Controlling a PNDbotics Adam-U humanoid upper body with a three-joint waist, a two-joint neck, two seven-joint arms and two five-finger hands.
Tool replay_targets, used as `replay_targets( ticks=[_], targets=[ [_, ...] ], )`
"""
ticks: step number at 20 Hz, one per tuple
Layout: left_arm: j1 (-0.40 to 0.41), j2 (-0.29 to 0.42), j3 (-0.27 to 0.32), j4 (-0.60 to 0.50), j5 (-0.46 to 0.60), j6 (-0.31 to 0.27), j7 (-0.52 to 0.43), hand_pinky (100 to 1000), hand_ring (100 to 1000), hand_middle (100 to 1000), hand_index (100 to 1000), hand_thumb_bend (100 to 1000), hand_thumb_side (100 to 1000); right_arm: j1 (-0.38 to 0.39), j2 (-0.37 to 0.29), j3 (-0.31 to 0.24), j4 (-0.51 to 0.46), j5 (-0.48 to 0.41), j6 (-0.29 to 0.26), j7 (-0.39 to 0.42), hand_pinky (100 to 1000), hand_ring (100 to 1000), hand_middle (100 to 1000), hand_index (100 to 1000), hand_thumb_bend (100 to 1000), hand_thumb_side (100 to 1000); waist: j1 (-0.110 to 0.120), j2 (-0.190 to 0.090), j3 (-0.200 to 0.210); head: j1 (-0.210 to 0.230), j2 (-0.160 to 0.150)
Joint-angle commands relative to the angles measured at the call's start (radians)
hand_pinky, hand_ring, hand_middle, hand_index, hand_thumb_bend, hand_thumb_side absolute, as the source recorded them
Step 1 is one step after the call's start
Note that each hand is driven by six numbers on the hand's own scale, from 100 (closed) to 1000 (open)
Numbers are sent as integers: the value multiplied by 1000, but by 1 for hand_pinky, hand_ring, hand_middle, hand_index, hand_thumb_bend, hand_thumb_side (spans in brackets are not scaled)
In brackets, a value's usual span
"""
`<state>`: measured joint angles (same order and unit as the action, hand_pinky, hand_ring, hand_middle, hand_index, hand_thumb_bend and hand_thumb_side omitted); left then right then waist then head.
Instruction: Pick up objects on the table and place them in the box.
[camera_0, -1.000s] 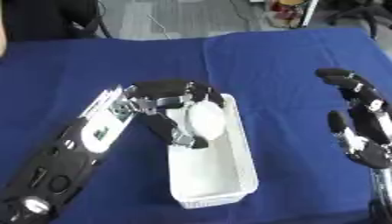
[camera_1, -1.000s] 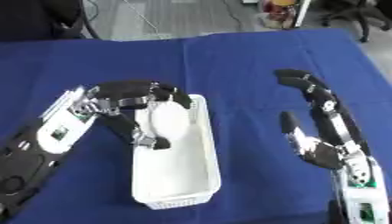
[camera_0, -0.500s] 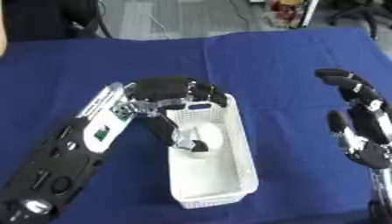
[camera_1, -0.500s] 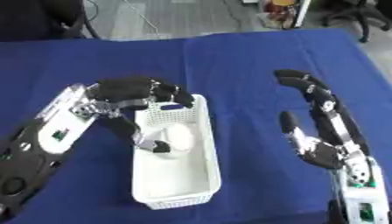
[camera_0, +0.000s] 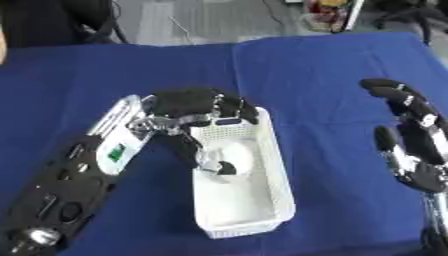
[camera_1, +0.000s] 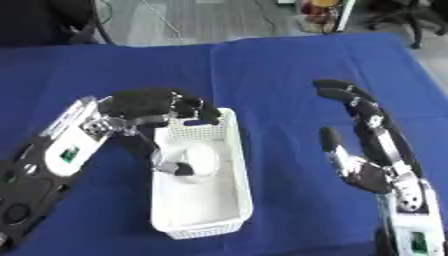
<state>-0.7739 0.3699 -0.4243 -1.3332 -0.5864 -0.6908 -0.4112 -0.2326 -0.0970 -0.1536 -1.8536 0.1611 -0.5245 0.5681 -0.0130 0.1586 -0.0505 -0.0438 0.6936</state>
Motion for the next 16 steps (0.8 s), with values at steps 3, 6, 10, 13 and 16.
replay_targets(
  ticks=[3,6,10,13,16],
  targets=[
    [49,81,61,-207,124,23,13,720,765,848,869,842,657,-4,-6,-6,-13,2,-5,5,1000,899,846,854,192,558,3,-16,6,-6,-8],
    [117,132,131,-407,274,96,47,694,756,842,837,835,668,-5,-8,-9,-14,6,-4,3,1000,899,846,854,194,559,5,-16,14,-13,-8],
    [223,158,261,-635,469,224,110,668,741,824,810,861,499,-2,-11,-11,-14,10,-2,0,1000,899,846,854,192,557,10,-21,23,-22,-8],
    [292,143,332,-663,586,217,138,668,742,825,806,858,489,-5,-12,-11,-16,12,-1,0,1000,899,846,854,191,557,14,-18,28,-27,-9],
    [346,111,393,-666,636,212,144,655,736,828,787,849,468,-5,-13,-11,-15,13,0,1,1000,899,846,855,191,556,14,-17,31,-30,-9]
  ],
)
